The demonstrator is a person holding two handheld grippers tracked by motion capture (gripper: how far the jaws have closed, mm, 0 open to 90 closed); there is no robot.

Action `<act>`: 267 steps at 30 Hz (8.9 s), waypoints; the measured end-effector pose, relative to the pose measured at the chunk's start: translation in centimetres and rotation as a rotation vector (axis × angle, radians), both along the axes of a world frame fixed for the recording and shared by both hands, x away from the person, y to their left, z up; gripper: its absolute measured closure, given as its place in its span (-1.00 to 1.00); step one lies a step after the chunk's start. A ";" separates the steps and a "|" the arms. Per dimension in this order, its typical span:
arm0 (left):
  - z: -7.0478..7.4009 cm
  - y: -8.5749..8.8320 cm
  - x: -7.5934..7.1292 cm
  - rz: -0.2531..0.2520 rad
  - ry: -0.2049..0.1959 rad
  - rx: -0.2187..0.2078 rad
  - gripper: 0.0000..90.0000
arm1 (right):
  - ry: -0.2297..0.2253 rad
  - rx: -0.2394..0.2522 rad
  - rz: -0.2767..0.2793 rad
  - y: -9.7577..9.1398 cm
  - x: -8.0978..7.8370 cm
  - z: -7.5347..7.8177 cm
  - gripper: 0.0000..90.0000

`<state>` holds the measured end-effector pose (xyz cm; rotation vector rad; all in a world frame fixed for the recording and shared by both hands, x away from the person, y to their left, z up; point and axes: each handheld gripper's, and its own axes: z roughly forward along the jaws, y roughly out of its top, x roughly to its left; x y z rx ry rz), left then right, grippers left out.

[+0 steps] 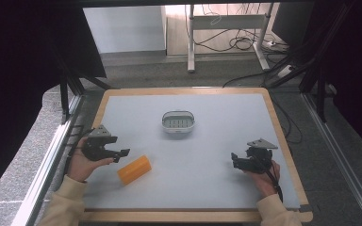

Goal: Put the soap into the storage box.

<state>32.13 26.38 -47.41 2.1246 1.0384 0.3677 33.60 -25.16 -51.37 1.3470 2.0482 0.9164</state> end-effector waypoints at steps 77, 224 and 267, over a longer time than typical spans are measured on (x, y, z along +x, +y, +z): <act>4.1 -4.3 -2.3 -0.117 0.009 0.084 -0.36 | -0.060 -0.014 0.063 -1.4 -2.3 0.9 -0.67; 4.7 -6.9 -0.3 -0.190 0.079 0.193 0.38 | -0.066 -0.056 0.063 -1.1 -2.5 0.8 -0.65; 6.0 -8.2 2.4 -0.204 0.067 0.214 0.38 | -0.058 -0.054 0.069 -1.1 -2.5 0.7 -0.65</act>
